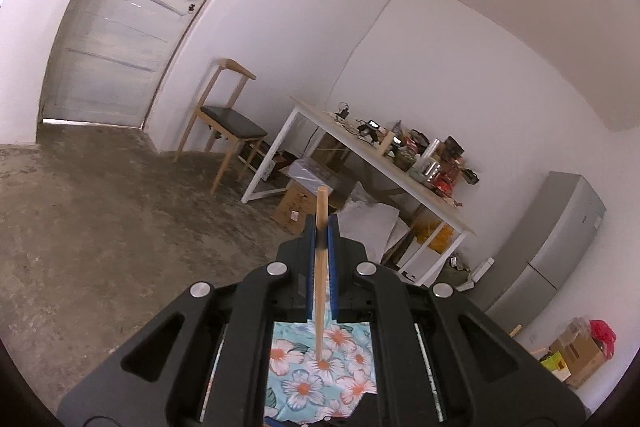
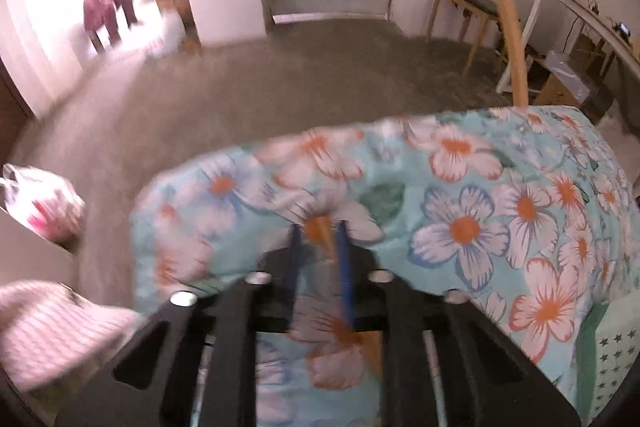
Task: Organize utensils
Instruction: 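Grasp a chopstick with the right gripper while the left gripper holds its chopstick, then carry both held chopsticks toward the green holder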
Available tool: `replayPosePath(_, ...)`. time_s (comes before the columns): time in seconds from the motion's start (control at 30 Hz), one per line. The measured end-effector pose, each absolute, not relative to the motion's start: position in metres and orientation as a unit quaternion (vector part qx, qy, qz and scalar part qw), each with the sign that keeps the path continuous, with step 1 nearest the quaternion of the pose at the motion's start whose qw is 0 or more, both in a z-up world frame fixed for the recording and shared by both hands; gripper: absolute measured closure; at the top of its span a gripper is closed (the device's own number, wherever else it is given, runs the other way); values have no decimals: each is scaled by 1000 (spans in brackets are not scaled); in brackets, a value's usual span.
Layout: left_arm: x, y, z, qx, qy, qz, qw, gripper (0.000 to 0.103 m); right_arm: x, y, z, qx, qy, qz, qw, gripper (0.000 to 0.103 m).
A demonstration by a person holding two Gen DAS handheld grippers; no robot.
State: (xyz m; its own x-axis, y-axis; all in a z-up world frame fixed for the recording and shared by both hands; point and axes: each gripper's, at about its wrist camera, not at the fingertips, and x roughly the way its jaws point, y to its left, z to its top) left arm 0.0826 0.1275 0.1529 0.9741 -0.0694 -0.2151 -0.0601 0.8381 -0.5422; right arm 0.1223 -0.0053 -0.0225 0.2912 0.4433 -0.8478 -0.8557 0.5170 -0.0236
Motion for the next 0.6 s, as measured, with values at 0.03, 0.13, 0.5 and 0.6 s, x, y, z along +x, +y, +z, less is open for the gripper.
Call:
replayPosePath(0.03, 82, 128, 154, -284, 114, -1, 952, 98, 123, -8, -22, -243, 417, 428, 764, 95)
replayPosePath(0.13, 82, 128, 154, -284, 113, 1, 952, 98, 126, -20, -13, -219, 414, 427, 774, 96)
replayPosePath(0.5, 83, 116, 159, -281, 108, -24, 953, 98, 116, -151, 87, -96, 326, 343, 876, 97)
replayPosePath(0.6, 87, 109, 159, -277, 109, -37, 954, 98, 106, -197, 113, -56, 300, 308, 901, 98)
